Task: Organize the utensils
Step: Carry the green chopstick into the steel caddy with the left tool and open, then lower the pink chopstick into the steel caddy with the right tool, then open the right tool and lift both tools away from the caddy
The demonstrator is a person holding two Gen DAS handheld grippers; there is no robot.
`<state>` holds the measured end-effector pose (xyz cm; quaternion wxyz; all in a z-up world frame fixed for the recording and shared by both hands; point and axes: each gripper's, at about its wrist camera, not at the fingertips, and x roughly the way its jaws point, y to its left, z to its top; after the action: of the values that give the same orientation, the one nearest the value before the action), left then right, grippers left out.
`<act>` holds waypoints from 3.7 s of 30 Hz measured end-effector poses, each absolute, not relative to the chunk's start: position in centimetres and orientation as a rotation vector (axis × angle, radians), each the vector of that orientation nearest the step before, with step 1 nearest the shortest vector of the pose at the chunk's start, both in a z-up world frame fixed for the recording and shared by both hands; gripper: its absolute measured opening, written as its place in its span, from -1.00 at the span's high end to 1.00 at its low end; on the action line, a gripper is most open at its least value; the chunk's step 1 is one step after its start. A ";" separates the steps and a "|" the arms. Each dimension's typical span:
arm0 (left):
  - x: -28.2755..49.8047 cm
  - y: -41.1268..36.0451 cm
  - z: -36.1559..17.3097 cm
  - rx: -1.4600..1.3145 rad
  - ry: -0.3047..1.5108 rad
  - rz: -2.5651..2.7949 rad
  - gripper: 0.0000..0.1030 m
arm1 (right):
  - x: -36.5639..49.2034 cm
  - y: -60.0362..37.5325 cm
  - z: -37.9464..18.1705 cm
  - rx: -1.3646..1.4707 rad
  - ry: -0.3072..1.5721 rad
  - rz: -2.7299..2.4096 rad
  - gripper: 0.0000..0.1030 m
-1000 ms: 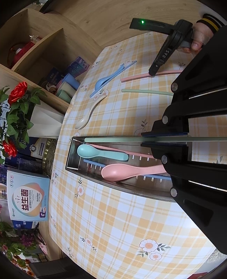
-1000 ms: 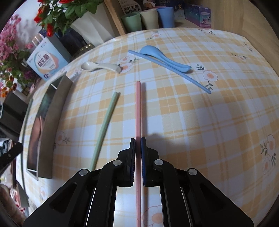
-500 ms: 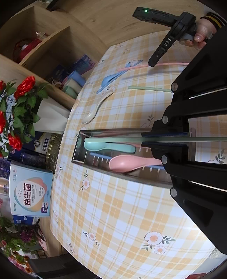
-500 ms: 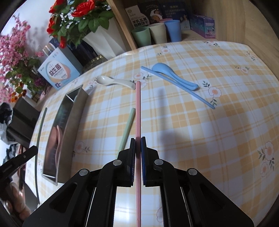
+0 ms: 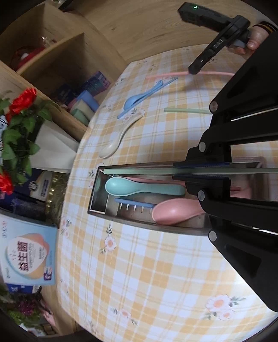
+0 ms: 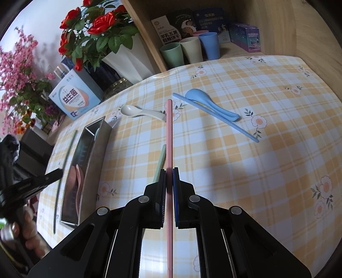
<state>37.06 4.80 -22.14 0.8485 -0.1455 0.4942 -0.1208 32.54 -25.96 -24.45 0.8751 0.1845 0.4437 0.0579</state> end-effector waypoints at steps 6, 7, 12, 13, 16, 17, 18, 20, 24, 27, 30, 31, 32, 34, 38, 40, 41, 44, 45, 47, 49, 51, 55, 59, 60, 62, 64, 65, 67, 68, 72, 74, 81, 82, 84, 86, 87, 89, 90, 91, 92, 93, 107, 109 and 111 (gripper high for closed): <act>40.5 4.4 -23.6 -0.288 1.090 -0.267 0.89 | 32.6 -26.9 -24.5 0.390 0.926 0.097 0.89; 40.9 4.3 -23.9 -0.275 1.100 -0.269 0.89 | 32.7 -27.1 -24.5 0.391 0.926 0.091 0.89; 41.6 4.1 -24.9 -0.246 1.135 -0.269 0.89 | 32.7 -27.8 -24.5 0.397 0.925 0.076 0.88; 41.7 4.1 -25.1 -0.250 1.140 -0.270 0.89 | 32.7 -27.8 -24.4 0.397 0.925 0.075 0.88; 41.9 4.1 -25.4 -0.253 1.154 -0.271 0.89 | 32.8 -27.9 -24.4 0.396 0.927 0.075 0.89; 41.9 4.1 -25.5 -0.251 1.155 -0.274 0.89 | 32.8 -27.9 -24.4 0.395 0.926 0.076 0.89; 42.0 3.9 -25.5 -0.246 1.155 -0.277 0.89 | 32.8 -27.9 -24.4 0.394 0.926 0.077 0.88; 42.1 3.6 -25.6 -0.234 1.158 -0.280 0.89 | 32.8 -27.9 -24.4 0.395 0.925 0.074 0.89; 42.2 3.1 -25.8 -0.224 1.171 -0.282 0.89 | 32.7 -28.1 -24.2 0.397 0.923 0.070 0.89; 42.1 2.9 -25.7 -0.213 1.167 -0.290 0.87 | 32.7 -28.3 -24.1 0.399 0.923 0.063 0.88; 41.9 2.9 -25.4 -0.213 1.159 -0.288 0.86 | 32.7 -28.4 -24.1 0.404 0.927 0.061 0.88; 41.8 2.9 -25.3 -0.211 1.157 -0.291 0.86 | 32.7 -28.4 -24.0 0.405 0.926 0.062 0.88; 41.7 2.9 -25.1 -0.202 1.153 -0.292 0.86 | 32.7 -28.4 -24.0 0.405 0.926 0.063 0.88; 41.4 2.9 -24.6 -0.179 1.144 -0.289 0.86 | 32.6 -28.3 -23.9 0.406 0.926 0.067 0.88; 40.6 3.1 -23.3 -0.151 1.113 -0.287 0.86 | 32.4 -28.0 -23.7 0.409 0.926 0.072 0.88; 40.0 3.4 -22.5 -0.132 1.090 -0.284 0.81 | 32.3 -27.7 -23.6 0.409 0.930 0.076 0.88; 39.7 3.5 -22.2 -0.126 1.082 -0.284 0.79 | 32.3 -27.6 -23.6 0.408 0.932 0.080 0.88; 38.6 4.0 -21.4 -0.102 1.051 -0.282 0.67 | 32.1 -27.1 -23.3 0.400 0.938 0.090 0.88; 38.2 4.3 -21.1 -0.094 1.041 -0.279 0.61 | 32.1 -26.8 -23.2 0.396 0.941 0.094 0.88; 37.5 4.8 -20.9 -0.090 1.029 -0.279 0.51 | 32.1 -26.3 -22.9 0.387 0.945 0.098 0.88; 36.8 5.4 -20.7 -0.084 1.016 -0.277 0.38 | 32.1 -25.6 -22.7 0.386 0.955 0.107 0.88; 36.0 5.9 -20.5 -0.070 1.005 -0.279 0.28 | 32.1 -24.8 -22.6 0.387 0.964 0.111 0.88; 34.9 6.8 -20.4 -0.041 0.978 -0.273 -0.05 | 32.1 -22.7 -22.5 0.367 0.985 0.125 0.88; 33.9 7.9 -20.2 -0.031 0.947 -0.246 -0.57 | 32.1 -20.7 -22.3 0.342 0.997 0.131 0.88; 33.6 8.2 -20.1 -0.030 0.938 -0.249 -0.70 | 32.1 -20.1 -22.3 0.332 0.999 0.133 0.88; 33.3 8.7 -19.9 -0.024 0.928 -0.246 -0.83 | 32.0 -19.2 -22.3 0.319 1.006 0.136 0.89; 33.0 9.4 -19.8 -0.020 0.919 -0.237 -0.88 | 32.1 -18.4 -22.3 0.312 1.015 0.138 0.89; 32.9 9.7 -19.8 -0.020 0.915 -0.231 -0.88 | 32.2 -18.1 -22.3 0.312 1.018 0.139 0.89; 32.7 10.6 -19.8 -0.029 0.912 -0.223 -0.88 | 32.4 -17.5 -22.4 0.318 1.031 0.142 0.88; 32.7 10.9 -19.8 -0.036 0.913 -0.225 -0.88 | 32.6 -17.3 -22.4 0.324 1.038 0.142 0.88; 32.6 12.3 -19.8 -0.046 0.904 -0.211 -0.88 | 33.4 -15.7 -22.4 0.349 1.061 0.150 0.89; 32.4 13.1 -19.6 -0.059 0.886 -0.215 -0.89 | 34.0 -14.7 -22.2 0.345 1.065 0.158 0.88; 31.4 15.5 -19.2 -0.124 0.846 -0.198 -0.89 | 37.3 -10.3 -22.7 0.363 1.112 0.191 0.88; 31.2 15.8 -19.3 -0.136 0.842 -0.195 -0.89 | 37.6 -9.7 -22.8 0.362 1.118 0.191 0.89; 30.8 16.3 -19.4 -0.144 0.834 -0.189 -0.89 | 38.7 -8.5 -23.1 0.357 1.126 0.185 0.89; 30.6 16.7 -19.4 -0.150 0.830 -0.185 -0.89 | 39.6 -7.5 -23.4 0.357 1.138 0.179 0.88; 30.5 16.9 -19.4 -0.153 0.827 -0.181 -0.89 | 39.9 -7.2 -23.6 0.357 1.143 0.179 0.88; 30.3 17.3 -19.4 -0.160 0.822 -0.176 -0.89 | 40.6 -6.5 -24.0 0.349 1.153 0.165 0.88; 30.2 17.5 -19.3 -0.164 0.820 -0.172 -0.89 | 40.8 -6.4 -24.1 0.349 1.158 0.161 0.88; 30.1 17.7 -19.3 -0.167 0.818 -0.169 -0.89 | 41.1 -6.2 -24.4 0.351 1.167 0.152 0.88; 30.1 17.8 -19.3 -0.170 0.817 -0.167 -0.89 | 41.3 -6.2 -24.6 0.352 1.171 0.144 0.88; 30.1 18.0 -19.3 -0.173 0.816 -0.165 -0.89 | 41.6 -6.1 -24.8 0.355 1.177 0.137 0.88; 30.2 17.4 -19.4 -0.177 0.829 -0.184 -0.89 | 42.0 -5.9 -25.7 0.355 1.202 0.138 0.85; 30.3 17.1 -19.3 -0.173 0.831 -0.190 -0.89 | 41.8 -6.0 -25.5 0.364 1.201 0.147 0.85; 30.4 16.7 -19.0 -0.168 0.830 -0.192 -0.89 | 41.5 -6.3 -25.1 0.379 1.189 0.154 0.85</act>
<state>30.41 16.74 -19.01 0.9071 -0.0815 0.4022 -0.0930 41.54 -6.28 -25.12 0.8087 0.1770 0.5563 0.0722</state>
